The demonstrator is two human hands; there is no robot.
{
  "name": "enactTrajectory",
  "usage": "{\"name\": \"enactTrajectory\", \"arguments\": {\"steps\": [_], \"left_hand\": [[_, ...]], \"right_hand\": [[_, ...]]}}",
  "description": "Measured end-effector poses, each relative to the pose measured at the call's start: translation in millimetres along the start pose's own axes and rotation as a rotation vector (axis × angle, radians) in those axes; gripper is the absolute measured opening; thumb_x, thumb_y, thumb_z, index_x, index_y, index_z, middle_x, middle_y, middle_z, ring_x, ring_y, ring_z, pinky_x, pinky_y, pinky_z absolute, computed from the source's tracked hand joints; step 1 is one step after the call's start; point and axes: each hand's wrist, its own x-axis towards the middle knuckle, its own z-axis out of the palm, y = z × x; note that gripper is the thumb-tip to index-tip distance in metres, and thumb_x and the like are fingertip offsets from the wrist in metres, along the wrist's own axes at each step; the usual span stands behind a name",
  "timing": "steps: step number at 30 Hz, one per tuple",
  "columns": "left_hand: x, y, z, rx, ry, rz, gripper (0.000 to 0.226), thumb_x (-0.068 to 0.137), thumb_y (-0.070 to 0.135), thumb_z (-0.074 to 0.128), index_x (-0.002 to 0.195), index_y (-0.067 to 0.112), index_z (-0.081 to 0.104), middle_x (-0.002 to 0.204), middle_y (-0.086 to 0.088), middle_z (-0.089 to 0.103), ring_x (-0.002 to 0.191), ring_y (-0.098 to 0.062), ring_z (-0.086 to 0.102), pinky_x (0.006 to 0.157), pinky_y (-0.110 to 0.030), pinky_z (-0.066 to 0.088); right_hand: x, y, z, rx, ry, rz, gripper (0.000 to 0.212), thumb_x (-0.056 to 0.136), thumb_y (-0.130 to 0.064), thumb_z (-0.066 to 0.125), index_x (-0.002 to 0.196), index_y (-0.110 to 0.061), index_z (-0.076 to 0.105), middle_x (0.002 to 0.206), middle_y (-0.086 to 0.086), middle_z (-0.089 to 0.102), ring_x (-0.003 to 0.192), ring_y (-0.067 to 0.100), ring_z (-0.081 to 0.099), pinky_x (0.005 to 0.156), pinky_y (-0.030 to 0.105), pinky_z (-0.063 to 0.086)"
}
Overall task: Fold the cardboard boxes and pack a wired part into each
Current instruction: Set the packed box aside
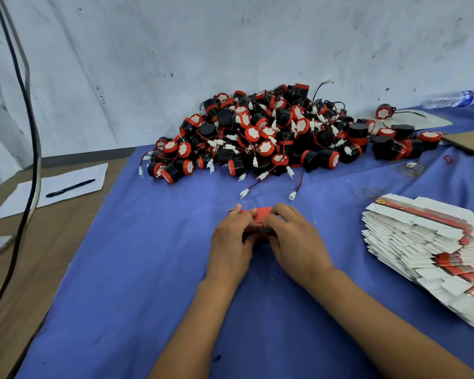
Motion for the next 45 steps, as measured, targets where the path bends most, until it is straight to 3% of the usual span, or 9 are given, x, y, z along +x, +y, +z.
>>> {"name": "enactTrajectory", "arguments": {"steps": [4,7,11,16,25,30,33,38,45], "left_hand": [[1,7,-3,0.006,0.038,-0.002,0.042,0.082,-0.012,0.067,0.11,0.018,0.077,0.107,0.009,0.077,0.13,-0.012,0.06,0.1,-0.035,0.053],[0,13,-7,-0.066,0.096,-0.042,0.034,0.081,-0.013,0.07,0.093,0.017,0.08,0.094,0.019,0.074,0.111,0.011,0.061,0.096,-0.034,0.055],[8,38,-3,-0.295,0.046,-0.112,0.034,0.083,-0.007,0.075,0.091,0.026,0.081,0.092,0.01,0.079,0.091,-0.01,0.075,0.082,-0.046,0.062],[45,136,15,-0.544,0.099,0.046,0.018,0.087,0.017,0.083,0.101,0.027,0.078,0.102,0.009,0.078,0.098,-0.018,0.075,0.084,-0.053,0.062],[42,410,117,-0.867,-0.206,0.467,0.009,0.079,0.0,0.08,0.083,0.0,0.072,0.089,-0.004,0.078,0.088,-0.017,0.074,0.083,-0.035,0.058],[-1,482,163,-0.658,-0.458,0.656,0.005,0.081,0.004,0.078,0.079,0.009,0.077,0.077,-0.001,0.072,0.076,-0.021,0.063,0.07,-0.037,0.048],[-9,484,177,-0.527,-0.608,0.699,0.009,0.089,0.011,0.072,0.094,0.014,0.079,0.09,-0.003,0.076,0.087,-0.022,0.067,0.079,-0.039,0.053],[6,450,175,-0.693,-0.586,0.496,0.023,0.098,0.021,0.07,0.12,0.017,0.073,0.117,0.001,0.074,0.112,-0.012,0.067,0.098,-0.039,0.055],[35,346,156,-0.73,-0.489,0.015,0.019,0.106,0.013,0.057,0.116,0.005,0.07,0.115,-0.009,0.074,0.104,-0.013,0.067,0.098,-0.039,0.054]], "right_hand": [[7,-12,10,-0.08,-0.086,0.004,0.044,0.08,0.001,0.06,0.12,-0.017,0.057,0.118,0.002,0.047,0.108,0.025,0.047,0.065,0.043,0.056],[4,-13,5,-0.042,-0.117,-0.01,0.046,0.085,-0.002,0.057,0.127,-0.02,0.054,0.126,0.001,0.046,0.118,0.026,0.043,0.073,0.046,0.056],[-8,-5,-33,-0.055,-0.008,-0.014,0.047,0.088,-0.008,0.065,0.133,-0.017,0.059,0.13,0.0,0.057,0.125,0.026,0.044,0.077,0.045,0.056],[-15,17,-146,-0.144,0.268,0.056,0.045,0.075,-0.021,0.087,0.116,-0.009,0.072,0.115,0.005,0.07,0.107,0.031,0.059,0.09,0.036,0.049],[-153,49,-380,-0.416,0.552,0.702,0.044,0.065,-0.021,0.091,0.1,-0.02,0.065,0.101,0.003,0.064,0.09,0.025,0.06,0.072,0.035,0.046],[-213,70,-435,-0.421,0.19,1.299,0.066,0.065,-0.017,0.093,0.124,-0.02,0.062,0.123,0.016,0.061,0.109,0.034,0.059,0.088,0.037,0.05],[-218,74,-429,-0.343,0.092,1.359,0.062,0.071,-0.022,0.089,0.126,-0.025,0.061,0.124,0.013,0.06,0.115,0.037,0.056,0.1,0.049,0.051],[-192,76,-413,-0.376,0.277,1.229,0.06,0.083,-0.017,0.073,0.139,-0.029,0.053,0.135,0.014,0.053,0.126,0.037,0.048,0.101,0.044,0.048],[-147,59,-388,-0.465,0.281,1.214,0.05,0.089,-0.036,0.069,0.136,-0.036,0.054,0.149,0.008,0.042,0.145,0.034,0.024,0.116,0.061,0.025]]}}
